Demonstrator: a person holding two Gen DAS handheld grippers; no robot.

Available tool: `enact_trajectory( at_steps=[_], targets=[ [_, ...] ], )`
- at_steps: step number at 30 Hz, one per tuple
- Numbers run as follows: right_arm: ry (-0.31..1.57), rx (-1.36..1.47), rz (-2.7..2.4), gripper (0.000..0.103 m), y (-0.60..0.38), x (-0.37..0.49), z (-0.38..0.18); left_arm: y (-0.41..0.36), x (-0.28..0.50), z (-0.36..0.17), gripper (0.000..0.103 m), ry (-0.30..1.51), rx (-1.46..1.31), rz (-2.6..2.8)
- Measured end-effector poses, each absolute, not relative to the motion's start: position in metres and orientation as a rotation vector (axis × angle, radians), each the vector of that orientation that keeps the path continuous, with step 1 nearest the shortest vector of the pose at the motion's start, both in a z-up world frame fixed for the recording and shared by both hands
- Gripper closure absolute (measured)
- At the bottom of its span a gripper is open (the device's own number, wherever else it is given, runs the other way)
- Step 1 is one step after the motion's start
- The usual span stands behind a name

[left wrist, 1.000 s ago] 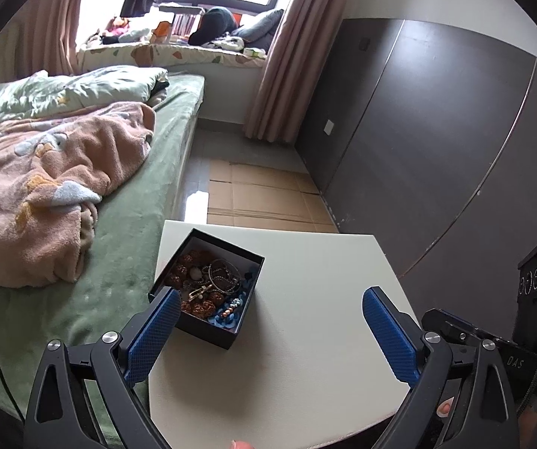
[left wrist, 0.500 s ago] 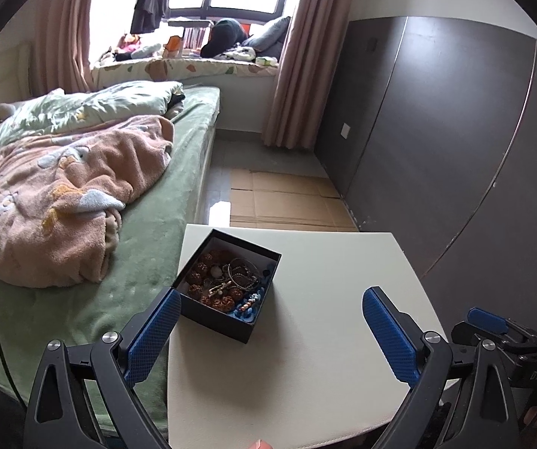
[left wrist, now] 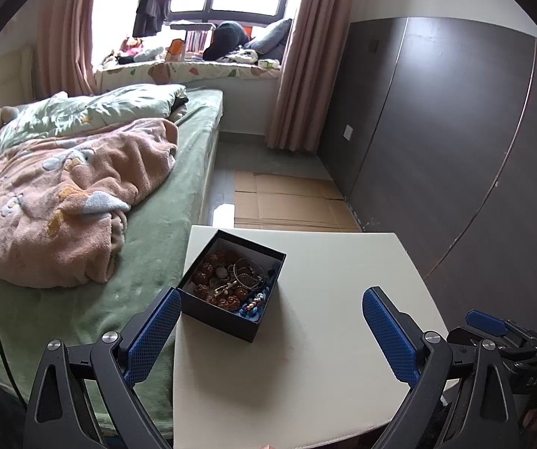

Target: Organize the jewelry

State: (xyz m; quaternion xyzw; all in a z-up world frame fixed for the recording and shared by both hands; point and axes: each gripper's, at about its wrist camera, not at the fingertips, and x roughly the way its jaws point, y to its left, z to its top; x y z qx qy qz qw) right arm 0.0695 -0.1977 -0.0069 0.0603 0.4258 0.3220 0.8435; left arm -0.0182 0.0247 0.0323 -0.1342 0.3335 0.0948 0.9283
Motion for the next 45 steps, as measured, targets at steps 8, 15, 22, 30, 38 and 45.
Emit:
enact_trajectory(
  at_steps=[8, 15, 22, 30, 38, 45],
  targets=[
    [0.889, 0.124, 0.676, 0.0, -0.193, 0.07, -0.006, 0.024, -0.018, 0.032, 0.005, 0.68, -0.255, 0.194],
    [0.882, 0.128, 0.668, 0.0, -0.196, 0.07, -0.004, 0.02, -0.017, 0.031, 0.005, 0.687, -0.234, 0.189],
    [0.875, 0.138, 0.661, 0.0, -0.198, 0.069, -0.002, 0.015, -0.016, 0.03, 0.005, 0.687, -0.223, 0.182],
    [0.871, 0.151, 0.652, 0.0, -0.203, 0.07, -0.001, 0.015, -0.016, 0.029, 0.005, 0.682, -0.208, 0.188],
    [0.872, 0.157, 0.648, 0.0, -0.204, 0.072, -0.001, 0.014, -0.016, 0.029, 0.005, 0.69, -0.208, 0.185],
    [0.875, 0.16, 0.646, 0.0, -0.204, 0.072, -0.001, 0.014, -0.015, 0.027, 0.005, 0.692, -0.208, 0.181]
  ],
)
